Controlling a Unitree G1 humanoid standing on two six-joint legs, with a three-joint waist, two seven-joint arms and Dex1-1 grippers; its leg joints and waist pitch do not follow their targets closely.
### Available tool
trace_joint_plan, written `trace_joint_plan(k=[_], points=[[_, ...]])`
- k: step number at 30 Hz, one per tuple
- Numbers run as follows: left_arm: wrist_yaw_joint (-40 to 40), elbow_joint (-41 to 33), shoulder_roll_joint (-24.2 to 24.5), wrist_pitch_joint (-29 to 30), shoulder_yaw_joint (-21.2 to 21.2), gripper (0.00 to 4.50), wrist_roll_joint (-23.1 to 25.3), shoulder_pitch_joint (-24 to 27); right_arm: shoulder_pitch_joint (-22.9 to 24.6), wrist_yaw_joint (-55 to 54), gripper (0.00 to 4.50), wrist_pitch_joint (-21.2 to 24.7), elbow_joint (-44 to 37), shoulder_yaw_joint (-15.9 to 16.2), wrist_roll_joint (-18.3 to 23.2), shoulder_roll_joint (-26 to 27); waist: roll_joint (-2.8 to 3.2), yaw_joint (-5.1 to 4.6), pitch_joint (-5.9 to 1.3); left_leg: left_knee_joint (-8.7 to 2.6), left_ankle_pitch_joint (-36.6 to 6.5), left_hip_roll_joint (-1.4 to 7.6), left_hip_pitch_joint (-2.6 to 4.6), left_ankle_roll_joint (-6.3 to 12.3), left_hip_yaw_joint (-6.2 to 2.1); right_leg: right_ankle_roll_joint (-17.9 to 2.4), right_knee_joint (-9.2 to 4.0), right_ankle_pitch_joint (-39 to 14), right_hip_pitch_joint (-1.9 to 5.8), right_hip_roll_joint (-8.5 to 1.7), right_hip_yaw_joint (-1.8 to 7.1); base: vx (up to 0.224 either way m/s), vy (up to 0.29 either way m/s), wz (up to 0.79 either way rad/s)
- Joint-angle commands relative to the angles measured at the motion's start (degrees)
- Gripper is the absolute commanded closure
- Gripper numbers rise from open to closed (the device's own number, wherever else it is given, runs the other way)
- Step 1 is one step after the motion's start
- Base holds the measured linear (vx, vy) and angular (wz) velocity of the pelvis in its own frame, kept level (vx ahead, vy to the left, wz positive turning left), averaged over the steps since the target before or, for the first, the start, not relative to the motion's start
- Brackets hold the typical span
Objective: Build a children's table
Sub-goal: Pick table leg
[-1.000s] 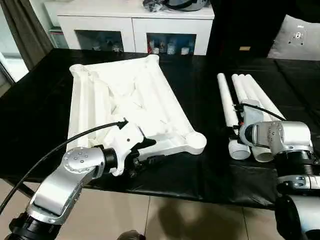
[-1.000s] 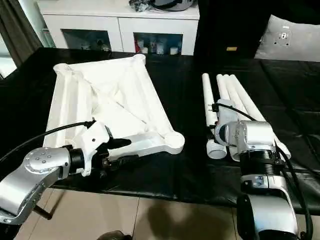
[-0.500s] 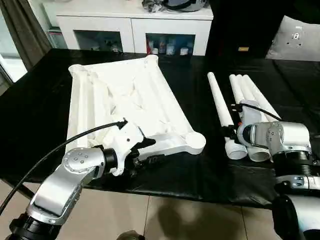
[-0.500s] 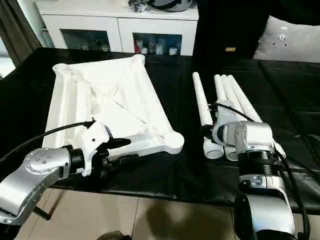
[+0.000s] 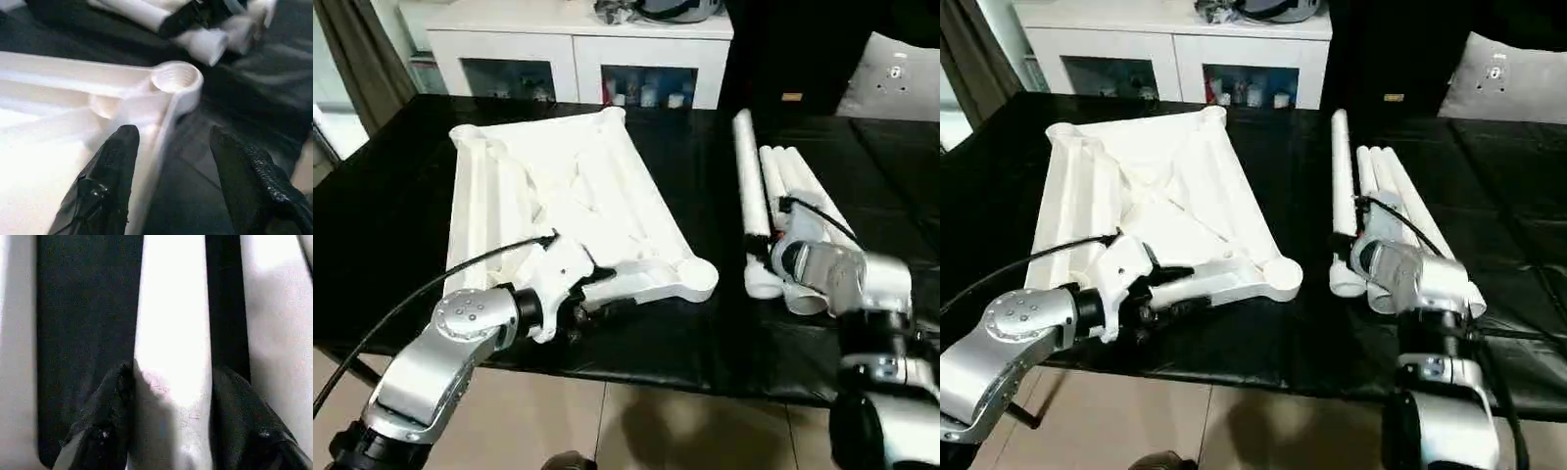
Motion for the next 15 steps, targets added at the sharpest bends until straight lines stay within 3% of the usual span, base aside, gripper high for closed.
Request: trace_joint_plan(k=[1,3,5,8,9,11,14,15], points=[[1.6,1.6,-0.5,-1.3,1.4,1.89,0.2,-1.3,0.1,1.3,2.59,-2.9,-3.4,-0.8,1.5,0.4,-0.46,-0.02,-4.05,-3.32,-3.1,5.37,1.03,2.58,-1.96,-7.9,-3.98,-0.1,2.41,-8.02,4.41,0.000,0.000,0.00],[3.8,3.7,-2.4,-2.3,3.0,1.89,-0.1,-3.4,0.8,4.2,2.59,-5.2,-6.3,-2.3,4.2,1.7,-0.35,-0.02,-4.00,-3.22,-4.0,5.33,1.01,2.99,-1.94,-7.6,-4.15,0.0,2.46,-8.10,4.49,0.000,0.000,0.00],[6.2,5.9,-4.6,-1.9,5.3,1.60,-1.3,-6.0,1.4,7.2,2.59,-6.1,-9.1,-4.0,7.6,3.0,-0.48,0.03,-4.10,-3.32,-3.8,5.46,1.04,3.42,-2.08,-7.5,-4.10,0.4,2.52,-8.10,4.41,0.000,0.000,0.00],[8.5,7.5,-7.4,0.0,8.5,1.41,-4.0,-9.7,2.9,13.2,2.59,-6.4,-12.7,-4.2,12.4,3.8,-0.67,0.13,-4.06,-3.27,-3.9,5.50,0.95,4.18,-2.00,-7.9,-4.13,0.5,2.51,-8.21,4.38,0.000,0.000,0.00],[8.5,7.5,-7.4,0.0,8.5,1.41,-4.0,-9.7,2.9,13.2,2.59,-6.4,-12.7,-4.2,12.4,3.8,-0.72,0.24,-4.07,-3.21,-3.8,5.48,0.92,4.30,-2.00,-8.0,-4.22,0.3,2.55,-8.28,4.35,0.000,0.000,0.00],[10.6,9.4,-11.5,1.7,11.7,1.13,-7.9,-14.6,5.2,21.9,2.59,-5.4,-17.4,-4.3,19.9,5.4,-0.74,0.41,-4.13,-2.99,-3.7,5.43,0.89,4.93,-1.86,-8.2,-4.26,0.5,2.53,-8.38,4.35,0.000,0.000,0.00],[12.1,11.7,-14.9,3.4,13.5,0.94,-11.1,-18.2,6.7,27.5,2.59,-3.7,-20.1,-4.3,24.8,6.2,-1.22,0.89,-4.21,-2.98,-2.6,5.56,0.70,6.38,-1.98,-8.2,-4.25,0.9,2.65,-8.38,4.20,0.000,0.000,0.00],[12.4,12.3,-15.9,4.3,14.0,0.94,-12.3,-19.2,7.1,28.7,2.59,-3.2,-20.8,-4.1,25.7,6.3,-0.99,1.17,-4.28,-2.95,-2.0,5.76,0.79,6.60,-2.12,-8.4,-4.13,1.1,2.42,-8.45,4.17,0.000,0.000,0.00]])
